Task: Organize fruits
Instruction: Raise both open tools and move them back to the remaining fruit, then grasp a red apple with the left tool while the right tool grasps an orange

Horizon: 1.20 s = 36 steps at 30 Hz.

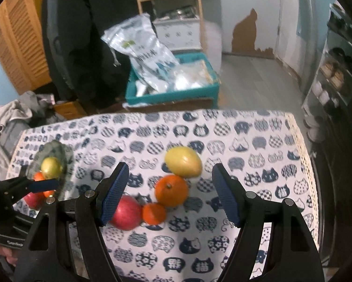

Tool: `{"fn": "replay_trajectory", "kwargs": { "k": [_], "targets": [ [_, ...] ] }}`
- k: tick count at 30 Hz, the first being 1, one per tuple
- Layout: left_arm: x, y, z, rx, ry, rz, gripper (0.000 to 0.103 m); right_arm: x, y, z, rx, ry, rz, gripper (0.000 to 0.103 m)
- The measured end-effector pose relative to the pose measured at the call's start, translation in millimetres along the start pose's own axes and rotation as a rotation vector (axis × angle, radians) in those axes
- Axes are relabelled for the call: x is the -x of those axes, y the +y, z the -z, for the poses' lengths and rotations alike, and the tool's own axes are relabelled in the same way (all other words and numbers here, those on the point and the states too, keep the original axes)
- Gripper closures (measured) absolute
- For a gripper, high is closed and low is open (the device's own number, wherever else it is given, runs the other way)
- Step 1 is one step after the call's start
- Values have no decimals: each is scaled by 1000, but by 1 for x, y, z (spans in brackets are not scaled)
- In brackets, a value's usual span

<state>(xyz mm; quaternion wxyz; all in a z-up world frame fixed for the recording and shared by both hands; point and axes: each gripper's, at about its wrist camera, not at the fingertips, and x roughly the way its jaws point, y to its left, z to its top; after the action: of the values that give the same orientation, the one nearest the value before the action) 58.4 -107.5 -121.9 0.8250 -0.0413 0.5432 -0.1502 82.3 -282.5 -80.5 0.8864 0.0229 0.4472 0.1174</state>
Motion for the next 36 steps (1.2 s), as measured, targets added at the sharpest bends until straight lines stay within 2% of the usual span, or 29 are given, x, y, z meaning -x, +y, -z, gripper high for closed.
{"fn": "replay_trajectory", "kwargs": {
  "k": [23,30,34,36],
  "targets": [
    [-98,-7,15,-79,179,-9,17,-44,-23,15,-38,114,41,29],
    [-115,-4,15,-82,202,10,17,-52,-24,15,-44,130,46,29],
    [-119,-3,15,-85,213,54,31,-57,-24,15,-45,139,50,29],
    [-119,-5,14,-95,208,53,31,-62,-24,15,-47,146,50,29]
  ]
}}
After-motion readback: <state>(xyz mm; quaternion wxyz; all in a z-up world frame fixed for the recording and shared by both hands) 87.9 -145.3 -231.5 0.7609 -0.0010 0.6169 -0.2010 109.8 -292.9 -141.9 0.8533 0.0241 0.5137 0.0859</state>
